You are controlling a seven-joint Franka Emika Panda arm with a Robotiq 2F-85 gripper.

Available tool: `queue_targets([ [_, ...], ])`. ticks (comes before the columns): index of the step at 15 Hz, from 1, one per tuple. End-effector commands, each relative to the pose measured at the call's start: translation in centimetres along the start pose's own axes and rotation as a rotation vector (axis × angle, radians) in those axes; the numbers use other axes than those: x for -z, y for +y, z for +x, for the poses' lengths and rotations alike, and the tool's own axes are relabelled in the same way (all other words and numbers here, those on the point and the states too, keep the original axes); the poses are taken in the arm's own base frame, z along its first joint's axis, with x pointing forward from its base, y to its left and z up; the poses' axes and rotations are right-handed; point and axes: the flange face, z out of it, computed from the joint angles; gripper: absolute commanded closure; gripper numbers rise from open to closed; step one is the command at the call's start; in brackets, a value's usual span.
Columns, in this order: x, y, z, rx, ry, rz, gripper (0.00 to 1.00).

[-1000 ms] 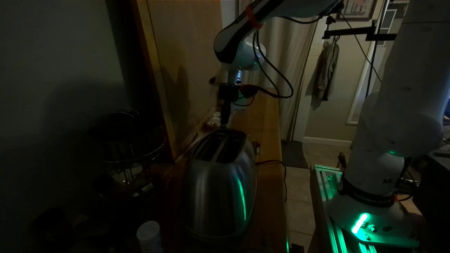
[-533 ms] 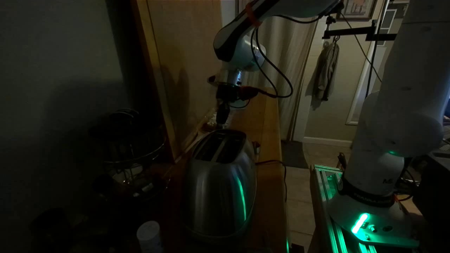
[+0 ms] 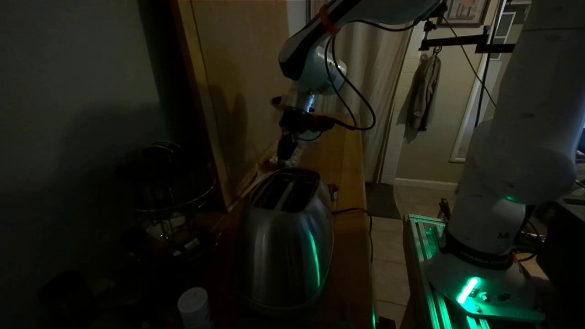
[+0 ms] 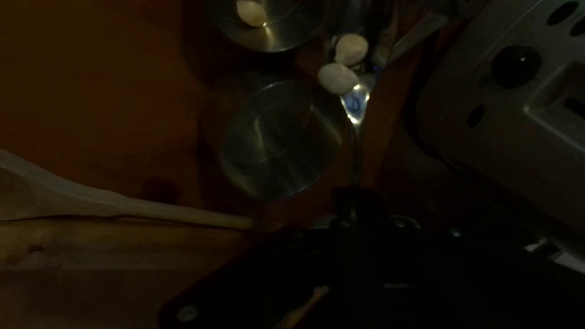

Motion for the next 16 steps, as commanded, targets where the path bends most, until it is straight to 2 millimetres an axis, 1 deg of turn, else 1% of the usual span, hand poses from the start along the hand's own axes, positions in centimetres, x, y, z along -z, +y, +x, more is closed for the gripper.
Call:
queue_targets([
  [1, 0.2, 0.4, -0.3, 0.023, 0.054, -0.027, 0.98],
  [6, 0.1, 1.3, -0.8, 0.025, 0.073, -0.087, 0.98],
  [10, 0.2, 1.7, -1.9, -0.008, 0.116, -0.064, 0.98],
  [16, 1.0, 2.2, -3.5, -0.029, 0.205, -0.035, 0.98],
])
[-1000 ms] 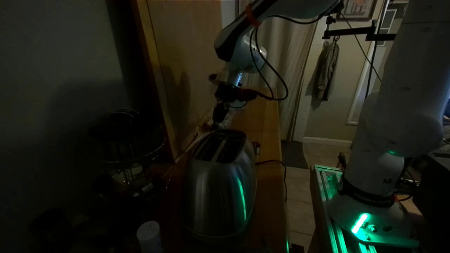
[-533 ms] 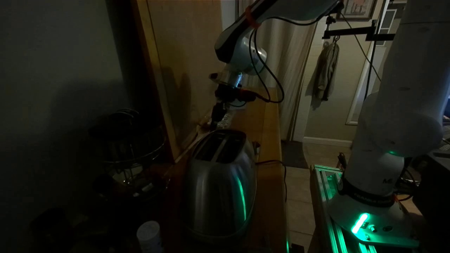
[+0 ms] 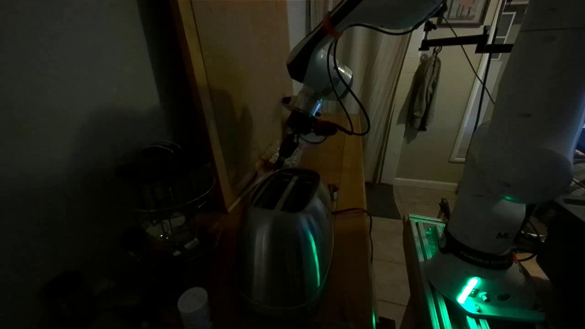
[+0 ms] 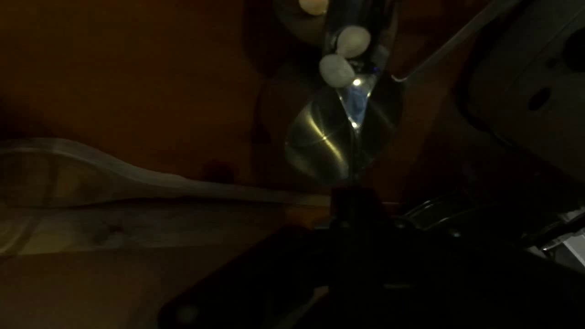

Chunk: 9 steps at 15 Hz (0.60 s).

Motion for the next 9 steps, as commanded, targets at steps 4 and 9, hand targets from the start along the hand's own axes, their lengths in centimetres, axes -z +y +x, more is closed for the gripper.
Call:
queue_targets([
  [4, 0.35, 0.05, -1.13, 0.002, 0.108, 0.06, 0.98],
  [9, 0.21, -0.18, -1.76, 0.014, 0.126, 0.075, 0.98],
])
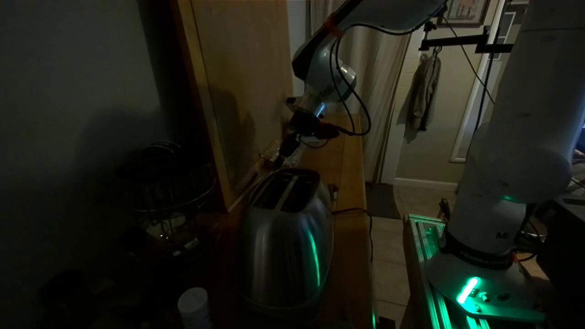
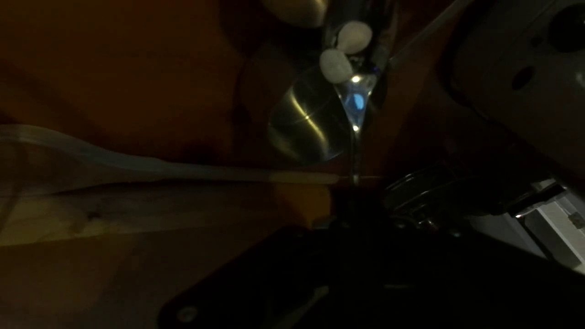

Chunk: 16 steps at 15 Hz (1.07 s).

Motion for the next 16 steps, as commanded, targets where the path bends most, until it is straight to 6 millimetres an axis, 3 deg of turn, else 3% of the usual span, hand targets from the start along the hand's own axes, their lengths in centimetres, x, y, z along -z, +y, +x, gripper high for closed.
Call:
queue_targets([
  [1, 0.2, -0.3, -0.7, 0.012, 0.034, 0.029, 0.98],
  [16, 1.3, 0.8, -1.8, -0.026, 0.056, 0.027, 0.98],
])
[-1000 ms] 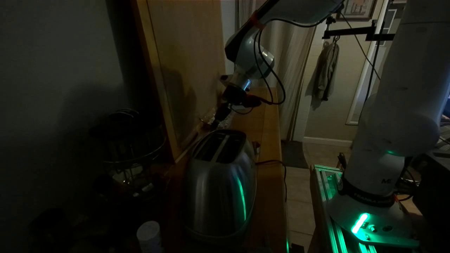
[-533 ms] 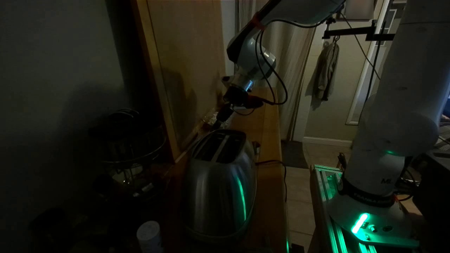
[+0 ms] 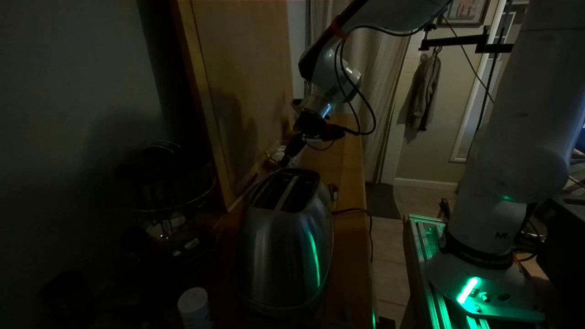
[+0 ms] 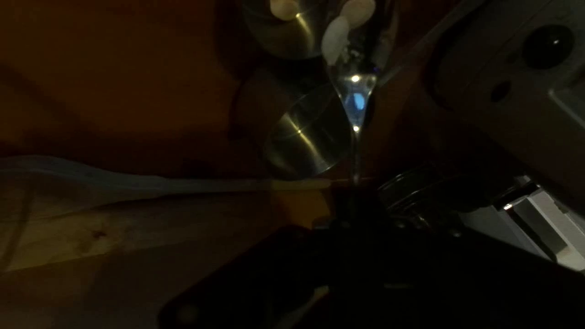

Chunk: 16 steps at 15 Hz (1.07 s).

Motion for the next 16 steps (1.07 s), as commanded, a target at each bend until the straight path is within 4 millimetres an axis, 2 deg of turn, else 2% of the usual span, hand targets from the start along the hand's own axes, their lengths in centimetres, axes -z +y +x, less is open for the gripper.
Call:
queue_targets([
  [1, 0.6, 0.0, 0.1, 0.003, 0.038, 0.032, 0.98],
  [3, 0.8, 0.6, 0.0, -0.009, 0.047, -0.011, 0.98],
  [4, 1.1, 0.2, 0.0, -0.007, 0.056, 0.054, 0.98],
  [5, 1.2, 0.7, 0.0, -0.015, 0.066, 0.014, 0.98],
  [7, 1.5, 0.8, 0.1, -0.036, 0.084, 0.048, 0.98],
  [8, 1.4, 1.2, 0.0, -0.028, 0.084, -0.02, 0.98],
  [11, 1.7, 1.0, 0.1, -0.04, 0.105, 0.047, 0.98],
  [12, 1.5, 1.3, 0.1, -0.046, 0.105, 0.005, 0.98],
  [16, 1.6, 0.8, 0.0, -0.048, 0.116, 0.101, 0.98],
])
